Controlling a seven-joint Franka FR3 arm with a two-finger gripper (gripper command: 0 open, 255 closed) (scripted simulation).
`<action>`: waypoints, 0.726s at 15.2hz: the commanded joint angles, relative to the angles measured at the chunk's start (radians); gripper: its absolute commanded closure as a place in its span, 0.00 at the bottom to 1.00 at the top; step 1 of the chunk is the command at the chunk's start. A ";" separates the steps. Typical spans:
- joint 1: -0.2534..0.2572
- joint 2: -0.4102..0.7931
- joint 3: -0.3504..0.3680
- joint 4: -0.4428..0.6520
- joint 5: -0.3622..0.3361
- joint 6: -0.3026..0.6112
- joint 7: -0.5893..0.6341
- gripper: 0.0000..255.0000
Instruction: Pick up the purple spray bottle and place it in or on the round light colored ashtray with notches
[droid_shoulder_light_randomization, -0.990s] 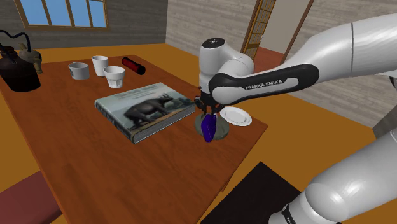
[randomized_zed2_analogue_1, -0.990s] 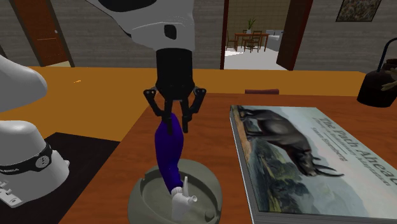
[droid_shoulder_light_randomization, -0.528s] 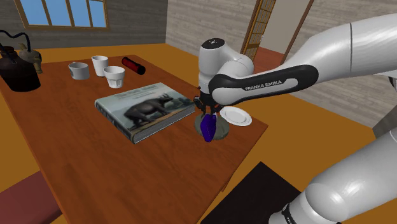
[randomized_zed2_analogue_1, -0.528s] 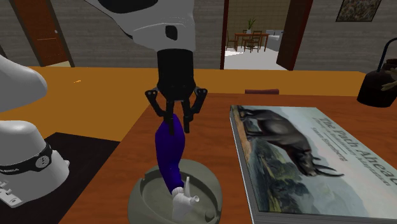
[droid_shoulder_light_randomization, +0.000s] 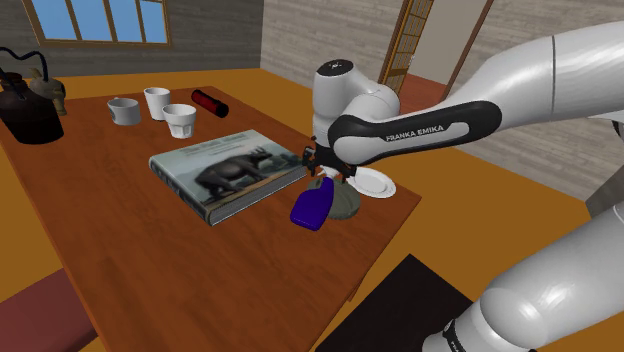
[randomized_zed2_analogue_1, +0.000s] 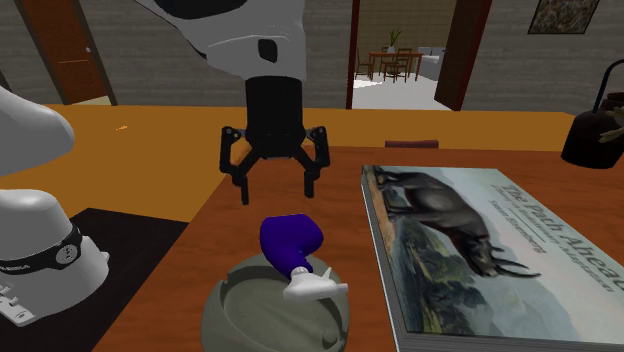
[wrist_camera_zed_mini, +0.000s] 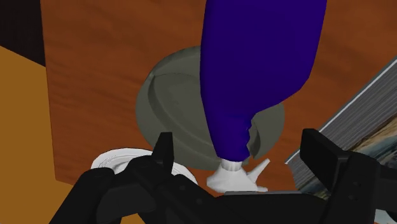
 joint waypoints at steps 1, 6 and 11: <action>0.009 -0.019 0.006 0.029 0.019 -0.048 -0.010 0.00; 0.018 -0.039 0.011 0.069 0.038 -0.105 -0.021 0.00; 0.018 -0.039 0.011 0.069 0.038 -0.105 -0.021 0.00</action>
